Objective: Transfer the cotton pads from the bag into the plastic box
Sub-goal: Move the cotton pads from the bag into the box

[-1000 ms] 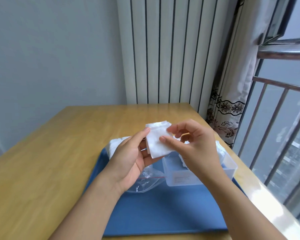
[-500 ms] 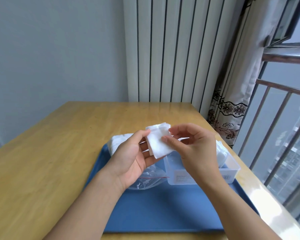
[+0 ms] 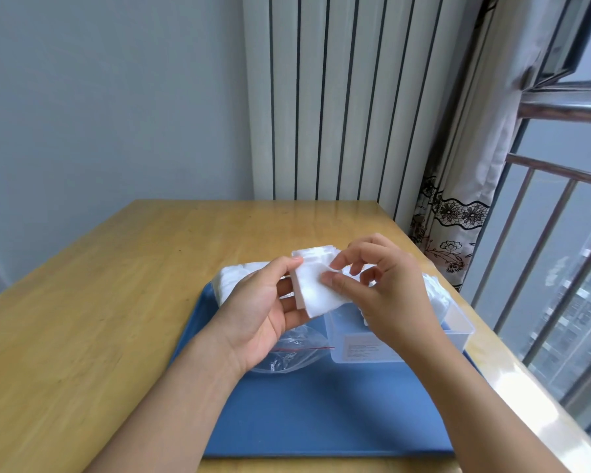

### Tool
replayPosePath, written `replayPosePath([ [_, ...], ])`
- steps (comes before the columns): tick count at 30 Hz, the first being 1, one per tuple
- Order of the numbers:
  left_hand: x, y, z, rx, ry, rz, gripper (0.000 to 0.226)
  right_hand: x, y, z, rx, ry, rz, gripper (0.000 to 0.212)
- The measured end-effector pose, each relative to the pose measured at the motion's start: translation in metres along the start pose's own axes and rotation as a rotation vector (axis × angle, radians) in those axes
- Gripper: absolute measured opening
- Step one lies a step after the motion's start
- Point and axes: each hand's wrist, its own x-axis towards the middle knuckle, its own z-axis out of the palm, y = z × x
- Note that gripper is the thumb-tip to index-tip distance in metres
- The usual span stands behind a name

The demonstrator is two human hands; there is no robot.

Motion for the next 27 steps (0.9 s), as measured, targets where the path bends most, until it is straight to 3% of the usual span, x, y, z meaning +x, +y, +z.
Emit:
replayPosePath([
  [3,0.0000,-0.0001,-0.0002,0.005,-0.005,-0.002,0.024,-0.0008,-0.0013,0.0000,-0.042,0.011,-0.085,0.017],
  [6,0.0002,0.0015,-0.0005,-0.054,-0.005,-0.033,0.040,-0.0026,-0.0035,0.0007,-0.092,0.022,-0.170,0.016],
  [14,0.0014,0.0018,-0.0020,-0.067,-0.021,-0.046,0.030,-0.0029,-0.0083,-0.0002,-0.025,-0.002,-0.047,0.018],
  [22,0.0020,-0.0008,-0.0017,-0.067,0.019,-0.022,0.040,-0.0018,-0.0051,0.0007,-0.016,0.028,-0.018,0.030],
  [27,0.0001,-0.0002,-0.0017,0.061,0.013,0.030,0.028,0.0000,-0.0047,-0.0054,0.051,-0.072,0.005,0.029],
])
